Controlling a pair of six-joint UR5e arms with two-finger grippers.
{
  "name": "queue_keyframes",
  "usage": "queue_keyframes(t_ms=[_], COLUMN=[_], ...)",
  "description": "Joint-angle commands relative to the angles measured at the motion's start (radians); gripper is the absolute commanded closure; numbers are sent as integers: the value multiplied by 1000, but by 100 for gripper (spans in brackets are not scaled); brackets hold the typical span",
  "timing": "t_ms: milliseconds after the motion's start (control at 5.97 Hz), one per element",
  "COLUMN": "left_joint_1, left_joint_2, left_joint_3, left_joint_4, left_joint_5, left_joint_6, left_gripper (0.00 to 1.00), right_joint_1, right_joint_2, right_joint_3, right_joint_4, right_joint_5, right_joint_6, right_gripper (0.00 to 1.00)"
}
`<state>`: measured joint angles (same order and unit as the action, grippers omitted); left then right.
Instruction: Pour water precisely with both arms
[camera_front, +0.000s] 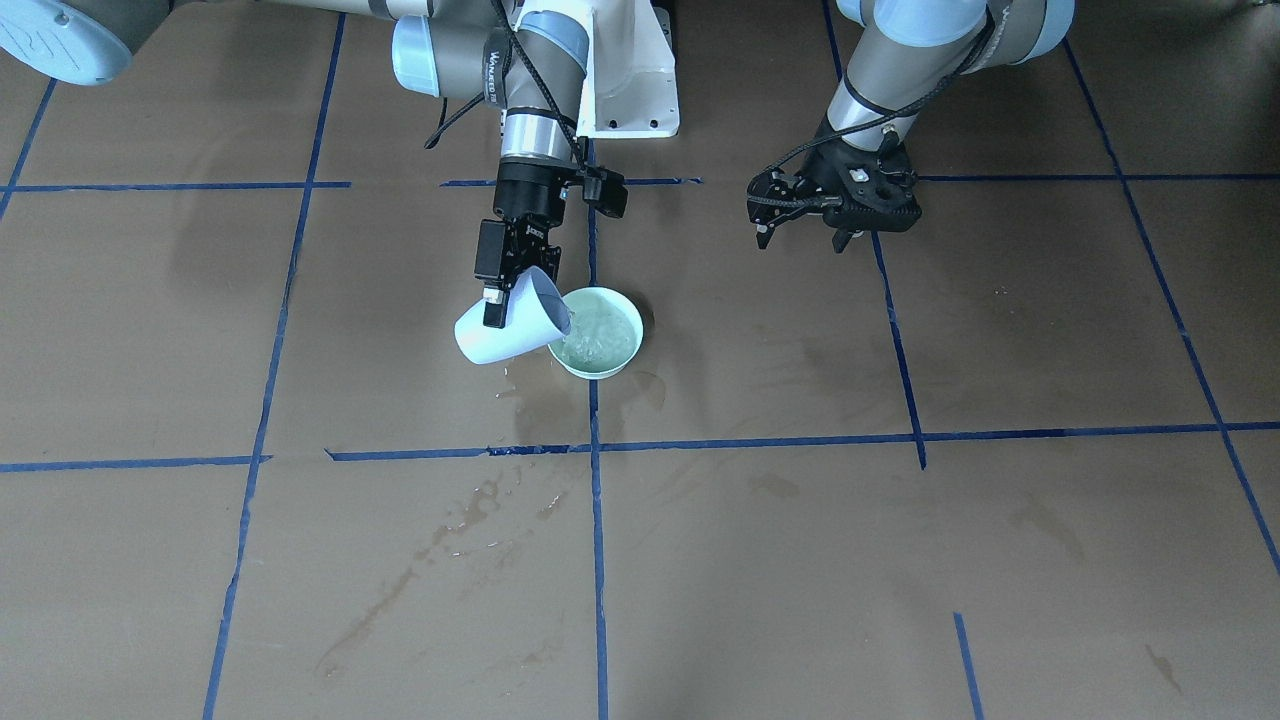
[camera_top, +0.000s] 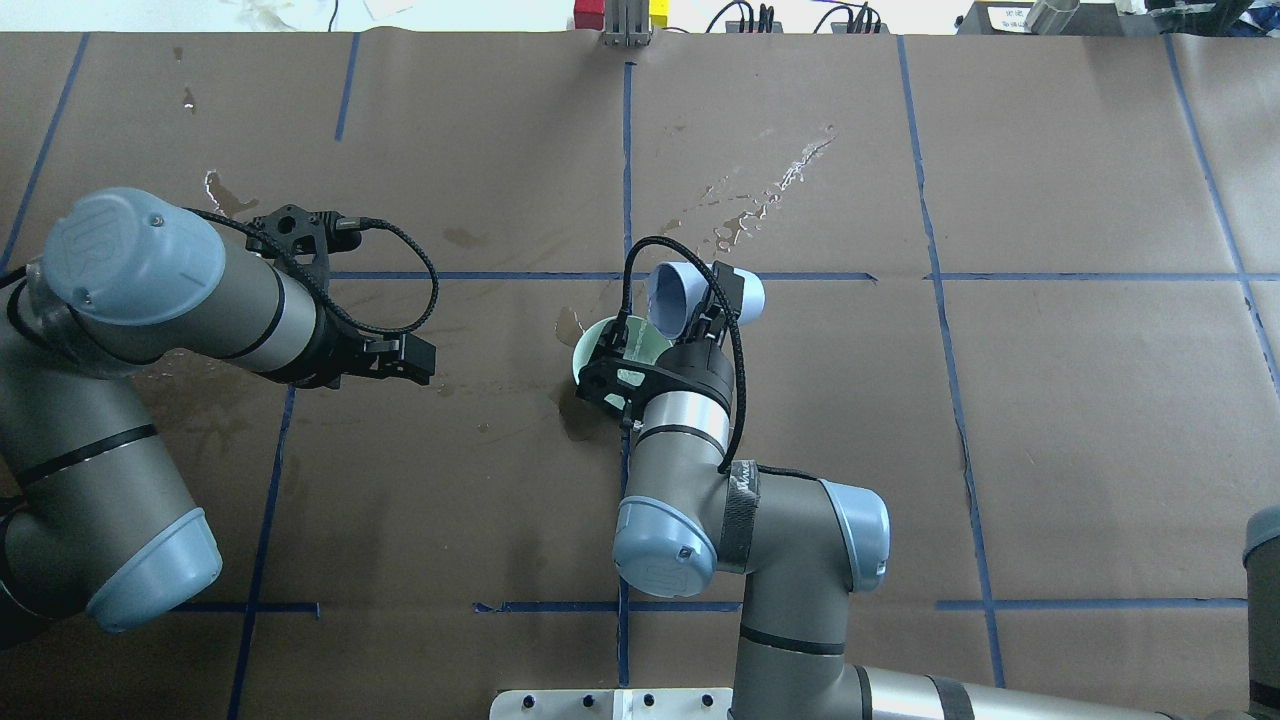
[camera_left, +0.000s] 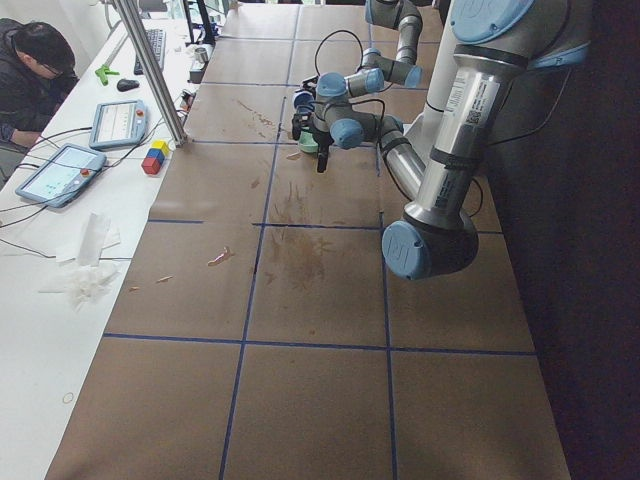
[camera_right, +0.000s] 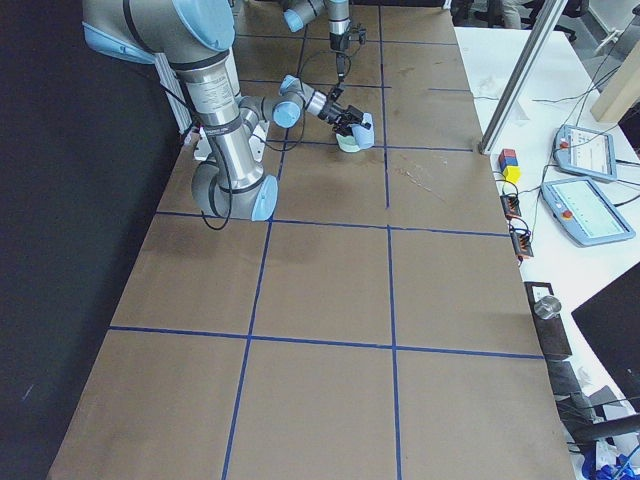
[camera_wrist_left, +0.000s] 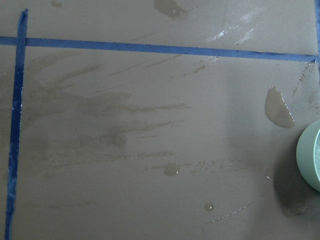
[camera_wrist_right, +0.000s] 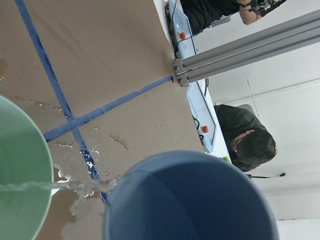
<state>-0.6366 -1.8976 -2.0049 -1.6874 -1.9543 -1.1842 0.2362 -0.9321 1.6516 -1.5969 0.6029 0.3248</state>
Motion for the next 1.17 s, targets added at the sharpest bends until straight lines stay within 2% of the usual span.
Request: queue_keyframes(t_ms=[0, 335, 670, 837, 1004], left_joint_1=[0, 0, 0, 0, 0], left_joint_2=[0, 0, 0, -1, -2], left_joint_3=[0, 0, 0, 0, 0], left_joint_4=[0, 0, 0, 0, 0], left_joint_5=[0, 0, 0, 0, 0], left_joint_6=[0, 0, 0, 0, -2], left_gripper=[0, 0, 0, 0, 0], right_joint_1=[0, 0, 6, 9, 15], right_joint_2=[1, 1, -5, -4, -5], right_joint_3=[0, 11, 19, 28, 62], right_joint_4=[6, 18, 140, 153, 153], right_joint_5=[0, 3, 12, 21, 70], right_joint_6=[8, 48, 141, 217, 326], right_gripper=[100, 100, 100, 98, 99])
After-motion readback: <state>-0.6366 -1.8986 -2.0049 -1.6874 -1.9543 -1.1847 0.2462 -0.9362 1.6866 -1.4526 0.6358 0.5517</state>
